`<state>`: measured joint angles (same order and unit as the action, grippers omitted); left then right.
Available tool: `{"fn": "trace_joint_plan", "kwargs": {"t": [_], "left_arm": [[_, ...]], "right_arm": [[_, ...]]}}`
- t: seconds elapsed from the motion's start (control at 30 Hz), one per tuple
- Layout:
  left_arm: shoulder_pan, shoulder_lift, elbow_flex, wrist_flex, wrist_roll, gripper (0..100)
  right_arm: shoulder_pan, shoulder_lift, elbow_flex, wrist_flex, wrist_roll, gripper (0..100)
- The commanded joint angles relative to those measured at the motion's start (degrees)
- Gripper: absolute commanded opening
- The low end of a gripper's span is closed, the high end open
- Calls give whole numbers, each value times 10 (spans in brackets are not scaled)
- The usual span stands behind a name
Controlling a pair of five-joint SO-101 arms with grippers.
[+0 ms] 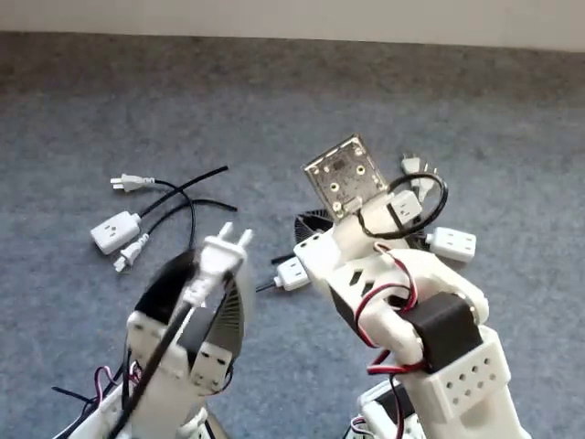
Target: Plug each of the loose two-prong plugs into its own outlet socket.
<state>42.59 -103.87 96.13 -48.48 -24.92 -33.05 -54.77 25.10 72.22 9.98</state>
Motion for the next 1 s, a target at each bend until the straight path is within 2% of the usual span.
{"fn": "trace_joint_plan", "kwargs": {"t": [0.0, 0.1, 0.37, 0.57, 0.77, 0.97], "left_arm": [[7, -2, 10, 84, 109, 6], [-4, -1, 10, 91, 135, 6], [0, 0, 10, 92, 142, 6], [2, 1, 10, 119, 146, 6], [-1, -2, 10, 156, 214, 6], [1, 1, 10, 156, 215, 6]], "right_arm": [[-9, -1, -48, -9, -33, 8], [-12, -1, -89, 7, -69, 8], [-63, 4, -216, 40, -70, 7], [-65, 5, -223, 0, -70, 7], [-65, 5, -226, -43, -70, 7], [-65, 5, -226, -66, -70, 7]]}}
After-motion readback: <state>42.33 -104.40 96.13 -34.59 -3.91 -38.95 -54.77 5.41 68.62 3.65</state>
